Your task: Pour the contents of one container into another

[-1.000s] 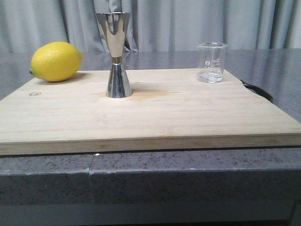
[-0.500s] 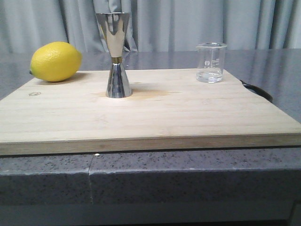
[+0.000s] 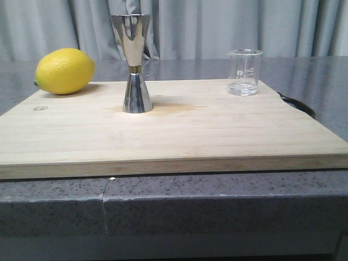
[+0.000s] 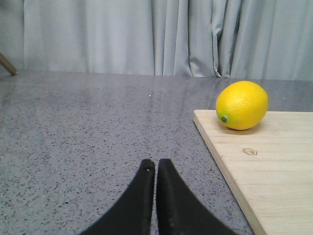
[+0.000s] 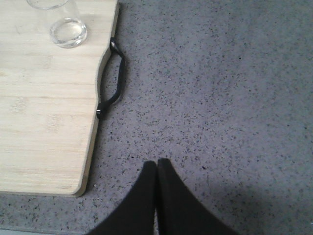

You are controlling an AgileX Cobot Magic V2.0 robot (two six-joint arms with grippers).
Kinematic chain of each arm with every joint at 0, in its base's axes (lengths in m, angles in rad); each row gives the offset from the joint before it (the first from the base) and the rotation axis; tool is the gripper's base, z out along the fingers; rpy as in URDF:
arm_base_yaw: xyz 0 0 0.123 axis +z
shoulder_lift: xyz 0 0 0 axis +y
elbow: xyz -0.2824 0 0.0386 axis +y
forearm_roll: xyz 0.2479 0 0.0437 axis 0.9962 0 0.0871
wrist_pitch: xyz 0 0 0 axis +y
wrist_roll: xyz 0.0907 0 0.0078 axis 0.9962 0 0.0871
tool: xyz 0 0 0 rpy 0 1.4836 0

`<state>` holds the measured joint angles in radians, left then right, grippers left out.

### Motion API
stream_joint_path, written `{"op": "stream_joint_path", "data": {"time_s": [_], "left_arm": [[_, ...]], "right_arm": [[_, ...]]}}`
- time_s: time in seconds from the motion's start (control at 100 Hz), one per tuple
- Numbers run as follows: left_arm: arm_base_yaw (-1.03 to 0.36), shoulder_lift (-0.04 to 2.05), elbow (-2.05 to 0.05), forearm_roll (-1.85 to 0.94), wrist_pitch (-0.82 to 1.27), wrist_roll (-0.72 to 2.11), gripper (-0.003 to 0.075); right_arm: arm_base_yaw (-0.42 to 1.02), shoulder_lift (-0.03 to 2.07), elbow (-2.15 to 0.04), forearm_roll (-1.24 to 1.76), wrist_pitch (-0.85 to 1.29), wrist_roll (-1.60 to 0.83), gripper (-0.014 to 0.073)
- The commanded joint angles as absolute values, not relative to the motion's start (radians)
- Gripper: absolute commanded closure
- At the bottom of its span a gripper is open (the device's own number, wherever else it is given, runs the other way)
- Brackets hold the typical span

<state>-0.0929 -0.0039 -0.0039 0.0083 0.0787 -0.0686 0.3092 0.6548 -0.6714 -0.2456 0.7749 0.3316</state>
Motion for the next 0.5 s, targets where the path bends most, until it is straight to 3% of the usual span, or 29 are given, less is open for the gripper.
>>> {"op": "stream_joint_path", "data": {"time_s": [0.0,0.28,0.49], "left_arm": [[-0.088,-0.033,0.011,0.000,-0.010,-0.079,0.0739],[-0.088,-0.033,0.011,0.000,-0.010,-0.079,0.0739],[-0.088,-0.033,0.011,0.000,-0.010,-0.079,0.0739]], "right_arm": [[0.305,0.651,-0.696,-0.270,0.722,0.333,0.0664],[0.293,0.616,-0.666,-0.281,0.700,0.333,0.0664],[0.162,0.412,-0.436,-0.278,0.384,0.333,0.0664]]}}
